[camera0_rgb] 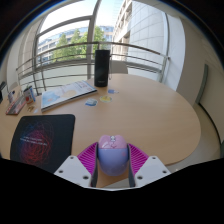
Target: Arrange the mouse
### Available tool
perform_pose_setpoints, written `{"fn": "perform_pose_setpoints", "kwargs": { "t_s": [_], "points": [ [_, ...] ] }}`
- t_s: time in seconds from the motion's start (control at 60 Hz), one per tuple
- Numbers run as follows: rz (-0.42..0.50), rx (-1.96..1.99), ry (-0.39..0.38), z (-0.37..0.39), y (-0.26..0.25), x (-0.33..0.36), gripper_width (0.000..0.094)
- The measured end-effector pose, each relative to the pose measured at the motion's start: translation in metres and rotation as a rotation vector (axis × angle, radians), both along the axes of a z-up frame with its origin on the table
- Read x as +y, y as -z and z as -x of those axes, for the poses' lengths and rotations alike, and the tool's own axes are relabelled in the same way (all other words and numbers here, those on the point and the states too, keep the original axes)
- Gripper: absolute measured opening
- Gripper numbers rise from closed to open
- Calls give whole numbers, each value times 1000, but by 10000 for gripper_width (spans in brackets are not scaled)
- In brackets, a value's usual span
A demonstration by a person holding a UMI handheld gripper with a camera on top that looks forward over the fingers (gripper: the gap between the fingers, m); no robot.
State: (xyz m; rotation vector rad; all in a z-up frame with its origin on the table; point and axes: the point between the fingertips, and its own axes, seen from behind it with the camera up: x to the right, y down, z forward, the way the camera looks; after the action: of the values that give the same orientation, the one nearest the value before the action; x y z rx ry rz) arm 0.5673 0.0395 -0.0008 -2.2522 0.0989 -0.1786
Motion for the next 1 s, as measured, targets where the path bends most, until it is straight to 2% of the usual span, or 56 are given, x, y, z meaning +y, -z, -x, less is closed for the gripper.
{"fn": "perform_pose_setpoints", "kwargs": {
  "t_s": [0.1,0.183,0.283,0.35,0.417,0.517,0.55,0.633,0.75,0.85,0.933,0.967,1.0],
  "points": [
    [-83,6,31,-2,-47,14,421],
    [-190,23,44,15,-116,20,421],
    [-307,47,1,62,-182,34,422],
    [-324,69,-50,108,-190,36,421],
    [-276,110,-115,161,-168,38,420],
    [-151,112,-172,212,-94,36,421],
    [-110,111,-176,229,-63,29,422],
    [-44,100,-179,238,-28,25,429],
    [5,100,-174,245,6,25,520],
    [13,96,-154,243,5,17,607],
    [19,97,-155,246,-6,9,863],
    [15,87,-156,247,-15,4,825],
    [7,74,-151,247,-26,-4,829]
  ]
}}
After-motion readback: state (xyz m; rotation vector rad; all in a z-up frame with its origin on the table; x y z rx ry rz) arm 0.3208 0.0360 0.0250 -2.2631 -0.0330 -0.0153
